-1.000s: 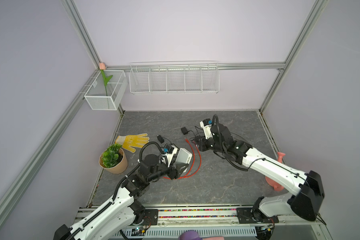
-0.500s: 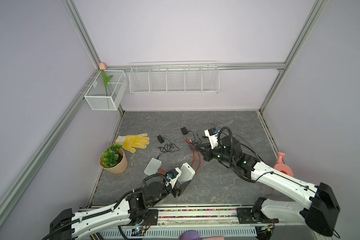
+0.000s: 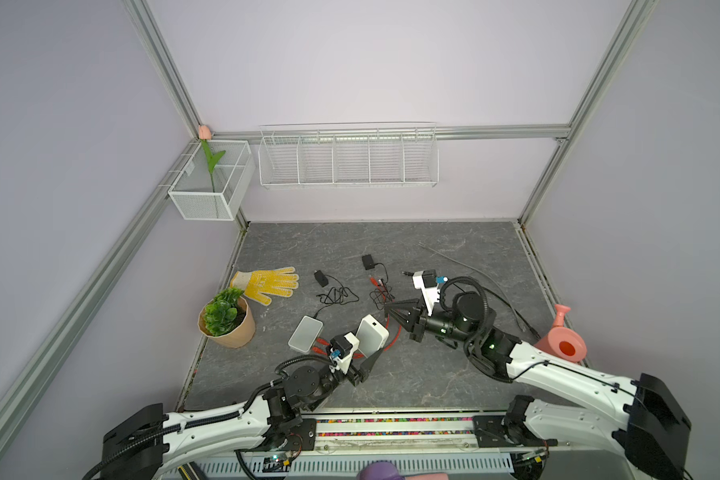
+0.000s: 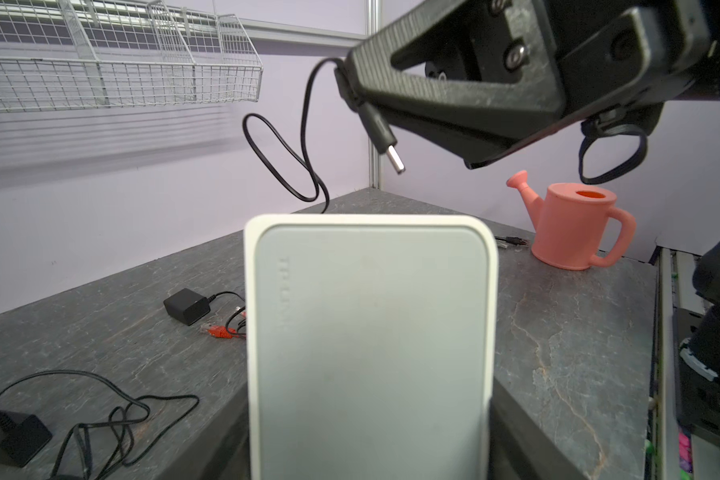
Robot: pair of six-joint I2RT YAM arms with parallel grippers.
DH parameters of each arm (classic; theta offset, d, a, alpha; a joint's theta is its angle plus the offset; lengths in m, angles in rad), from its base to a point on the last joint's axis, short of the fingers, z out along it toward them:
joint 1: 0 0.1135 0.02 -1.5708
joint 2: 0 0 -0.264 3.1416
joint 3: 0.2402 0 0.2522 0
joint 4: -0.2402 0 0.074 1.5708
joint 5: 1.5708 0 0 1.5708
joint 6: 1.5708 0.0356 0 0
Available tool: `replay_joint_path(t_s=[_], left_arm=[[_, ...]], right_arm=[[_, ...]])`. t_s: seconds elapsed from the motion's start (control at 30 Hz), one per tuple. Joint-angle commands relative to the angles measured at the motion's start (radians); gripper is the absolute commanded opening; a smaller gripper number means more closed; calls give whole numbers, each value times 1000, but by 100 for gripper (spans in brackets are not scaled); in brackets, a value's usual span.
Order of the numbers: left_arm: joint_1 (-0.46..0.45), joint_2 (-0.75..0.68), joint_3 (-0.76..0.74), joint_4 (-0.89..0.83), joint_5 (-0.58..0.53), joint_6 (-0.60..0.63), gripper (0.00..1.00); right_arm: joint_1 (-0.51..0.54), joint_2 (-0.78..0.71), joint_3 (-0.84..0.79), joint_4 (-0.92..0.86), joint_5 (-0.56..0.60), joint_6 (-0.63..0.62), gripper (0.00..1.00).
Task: Insert the plug into the switch port
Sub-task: 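Carry the black power plug toward the box held by the left gripper, then push the black power plug into the box port while left gripper holds it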
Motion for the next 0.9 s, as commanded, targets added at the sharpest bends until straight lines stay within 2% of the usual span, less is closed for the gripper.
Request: replay_joint_path(t_s=[0.0, 0.2, 0.37, 0.67, 0.87], left_arm=[[-21, 66, 29, 183, 19, 75, 0], [-36, 99, 51, 248, 29, 91, 0], [-42, 54, 66, 200, 38, 89, 0], [-60, 13, 78, 154, 32, 79, 0], [-68, -3, 78, 141, 22, 80, 0]], right_arm=[[15, -42, -6, 114, -31, -39, 6], [42, -103, -1, 69, -36, -137, 6], [66, -126, -65, 176, -33, -192, 6], [95, -51, -86, 318, -22, -249, 6], [105, -19, -70, 311, -7, -286, 6]])
